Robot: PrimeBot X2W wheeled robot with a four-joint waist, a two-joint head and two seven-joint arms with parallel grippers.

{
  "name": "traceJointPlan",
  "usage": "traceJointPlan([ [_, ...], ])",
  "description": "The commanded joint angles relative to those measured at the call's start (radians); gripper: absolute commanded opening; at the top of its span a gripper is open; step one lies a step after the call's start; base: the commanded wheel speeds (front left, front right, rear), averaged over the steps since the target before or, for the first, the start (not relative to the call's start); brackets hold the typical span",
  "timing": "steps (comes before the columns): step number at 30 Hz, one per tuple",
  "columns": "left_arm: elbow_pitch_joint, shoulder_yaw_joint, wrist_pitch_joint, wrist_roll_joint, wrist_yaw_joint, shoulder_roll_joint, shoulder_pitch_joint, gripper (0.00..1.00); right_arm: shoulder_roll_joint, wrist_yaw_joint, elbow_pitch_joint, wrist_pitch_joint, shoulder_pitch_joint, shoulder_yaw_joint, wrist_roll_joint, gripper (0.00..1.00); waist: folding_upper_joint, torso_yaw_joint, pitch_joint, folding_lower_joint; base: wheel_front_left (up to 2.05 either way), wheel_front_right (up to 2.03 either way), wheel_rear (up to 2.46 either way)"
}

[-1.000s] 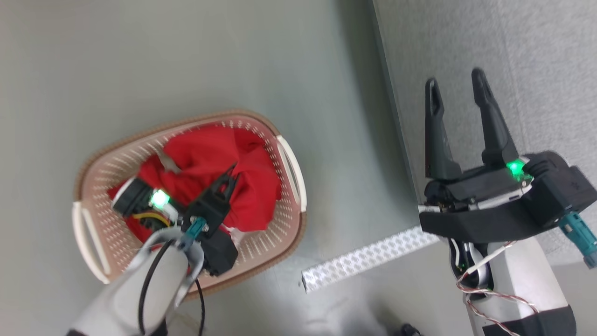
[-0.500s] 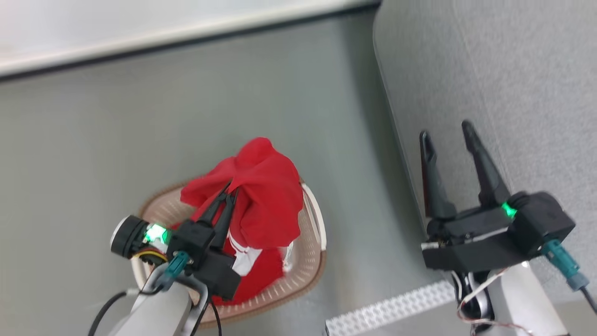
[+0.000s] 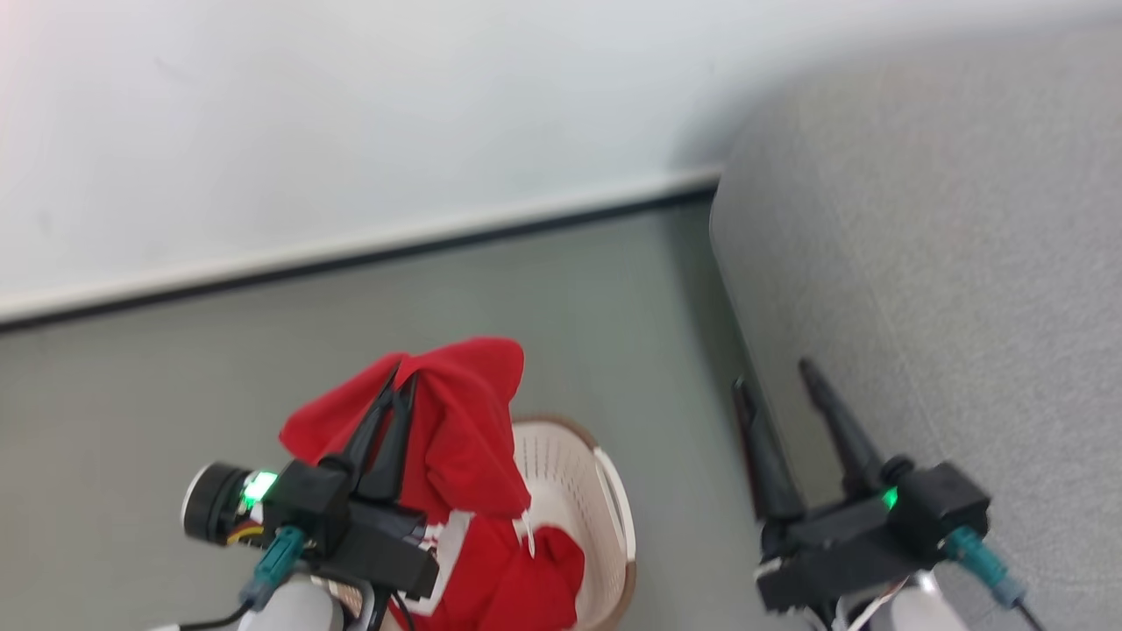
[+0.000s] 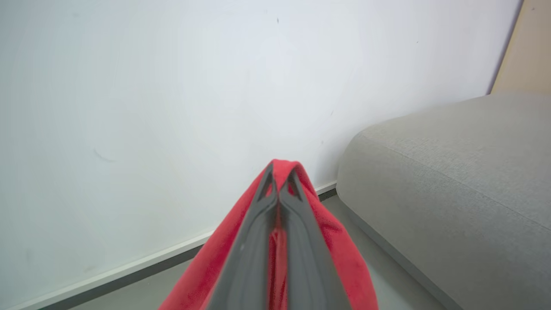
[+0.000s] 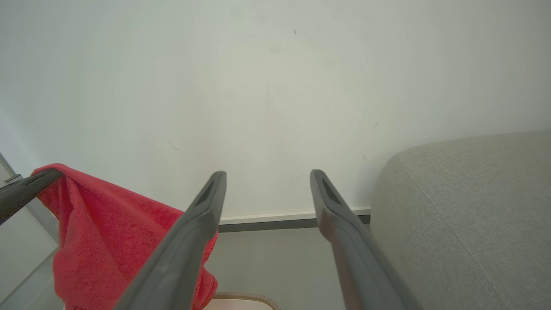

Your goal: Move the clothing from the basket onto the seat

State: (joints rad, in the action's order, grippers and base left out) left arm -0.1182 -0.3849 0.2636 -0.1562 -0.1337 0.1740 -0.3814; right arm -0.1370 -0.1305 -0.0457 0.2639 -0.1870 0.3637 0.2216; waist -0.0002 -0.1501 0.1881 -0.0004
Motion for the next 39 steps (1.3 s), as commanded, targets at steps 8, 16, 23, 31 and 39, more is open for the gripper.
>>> traceJointPlan([
  [8, 0.063, 0.078, 0.002, 0.021, 0.026, -0.031, 0.067, 0.0, -0.01, -0.001, -0.053, 0.0, 0.065, 0.064, 0.051, 1.0, 0.0002, 0.008, -0.183, 0.0004, 0.0, 0.0, 0.0],
  [16, 0.093, 0.109, 0.002, 0.042, 0.053, -0.055, 0.047, 0.0, -0.01, -0.001, -0.068, 0.0, 0.07, 0.091, 0.06, 1.0, 0.0002, 0.006, -0.216, 0.0004, 0.0, 0.0, 0.0],
  [23, 0.073, 0.091, 0.002, 0.05, 0.088, -0.074, 0.026, 0.0, -0.021, -0.001, -0.061, 0.0, 0.043, 0.166, 0.081, 1.0, 0.0002, 0.006, -0.227, 0.0004, 0.0, 0.0, 0.0],
  [31, 0.012, 0.008, 0.002, 0.059, 0.147, -0.103, -0.029, 0.0, -0.032, -0.001, -0.052, 0.0, -0.019, 0.289, 0.142, 1.0, 0.0002, 0.007, -0.239, 0.0004, 0.0, 0.0, 0.0],
  [39, 0.007, -0.107, 0.002, 0.024, 0.174, -0.121, -0.049, 0.0, -0.034, -0.001, -0.093, 0.0, -0.05, 0.341, 0.187, 1.0, 0.0002, 0.006, -0.252, 0.0004, 0.0, 0.0, 0.0],
])
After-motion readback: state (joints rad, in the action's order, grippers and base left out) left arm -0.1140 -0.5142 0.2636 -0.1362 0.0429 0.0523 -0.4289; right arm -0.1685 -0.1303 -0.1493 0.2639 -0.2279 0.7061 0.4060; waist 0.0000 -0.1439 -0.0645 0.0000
